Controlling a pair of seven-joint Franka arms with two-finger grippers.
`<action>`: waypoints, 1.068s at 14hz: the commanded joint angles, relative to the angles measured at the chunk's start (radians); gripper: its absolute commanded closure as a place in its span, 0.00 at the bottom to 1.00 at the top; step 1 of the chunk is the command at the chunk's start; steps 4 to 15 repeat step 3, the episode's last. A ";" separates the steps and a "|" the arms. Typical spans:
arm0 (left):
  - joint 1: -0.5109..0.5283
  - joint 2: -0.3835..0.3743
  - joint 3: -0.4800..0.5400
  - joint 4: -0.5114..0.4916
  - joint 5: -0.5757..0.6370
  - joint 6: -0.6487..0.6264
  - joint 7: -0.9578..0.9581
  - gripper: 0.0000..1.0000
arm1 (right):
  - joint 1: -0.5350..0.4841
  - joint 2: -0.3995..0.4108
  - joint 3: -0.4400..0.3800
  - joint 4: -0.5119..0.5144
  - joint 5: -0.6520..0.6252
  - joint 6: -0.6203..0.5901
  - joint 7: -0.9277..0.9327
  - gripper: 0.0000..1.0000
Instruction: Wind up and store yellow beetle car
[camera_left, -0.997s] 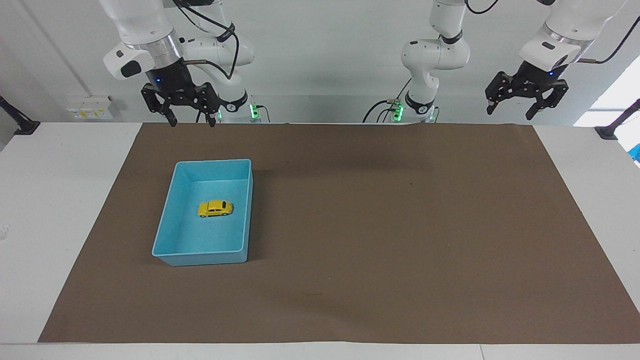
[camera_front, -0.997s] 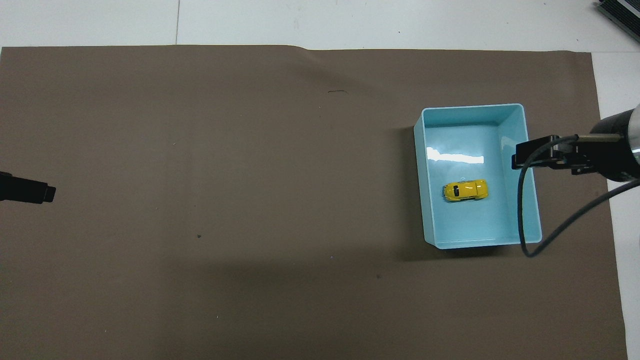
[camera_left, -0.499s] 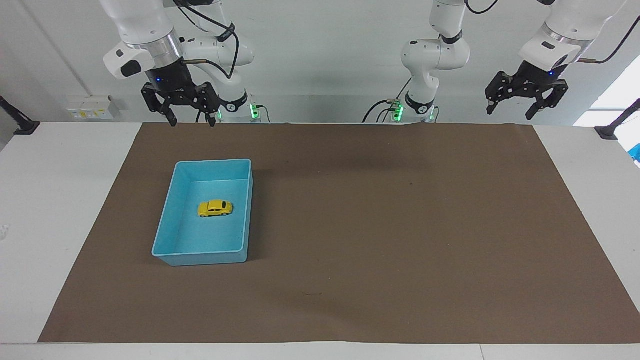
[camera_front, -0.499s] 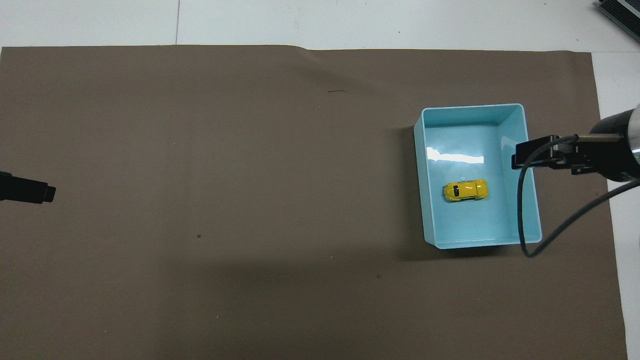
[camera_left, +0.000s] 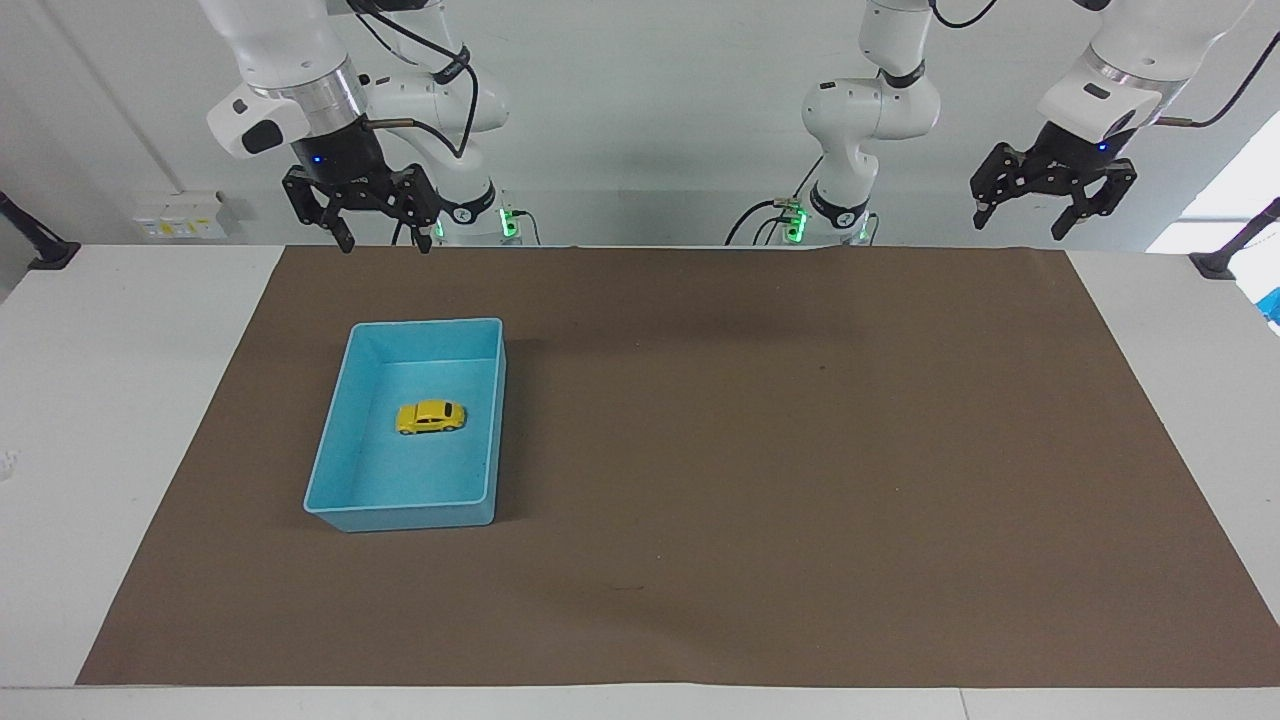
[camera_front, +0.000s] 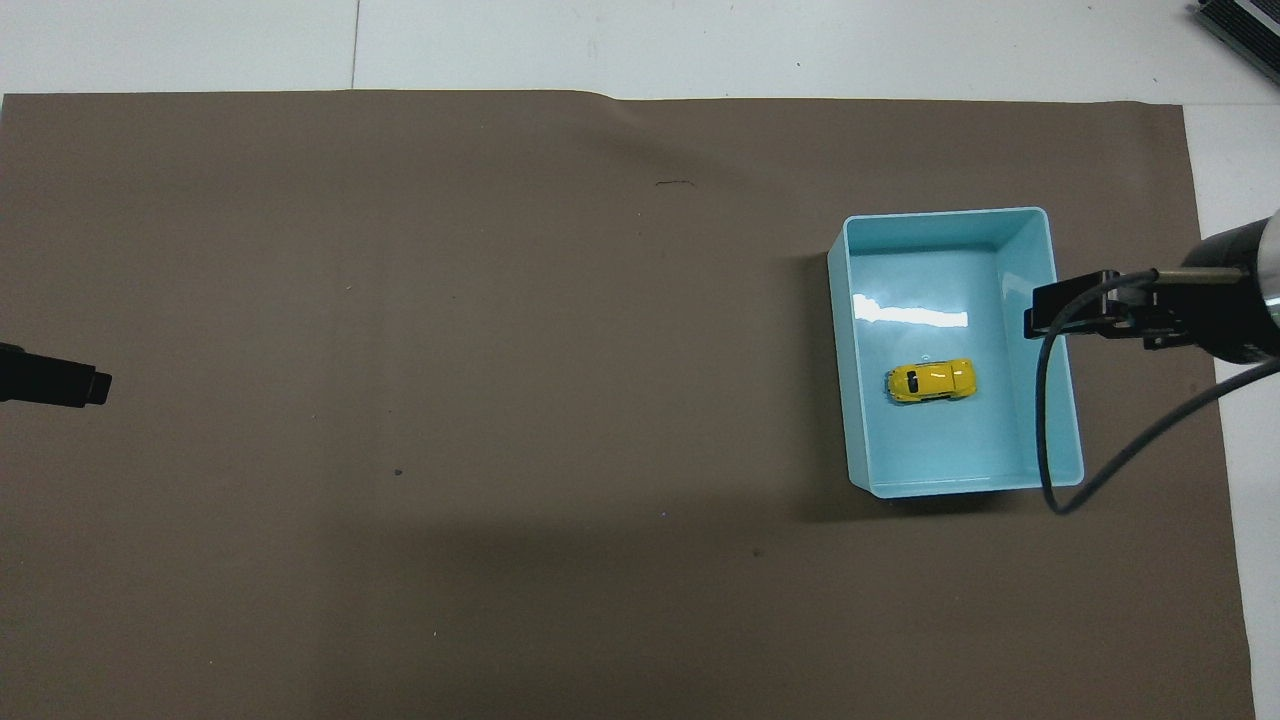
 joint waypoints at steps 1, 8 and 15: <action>0.009 0.001 -0.005 0.011 0.006 -0.019 -0.009 0.00 | -0.008 -0.006 0.001 0.000 0.019 -0.009 0.012 0.00; 0.009 0.001 -0.007 0.011 0.006 -0.019 -0.009 0.00 | -0.008 -0.006 0.001 0.000 0.019 -0.007 0.012 0.00; 0.009 0.001 -0.007 0.011 0.006 -0.019 -0.009 0.00 | -0.008 -0.006 0.001 0.000 0.019 -0.007 0.012 0.00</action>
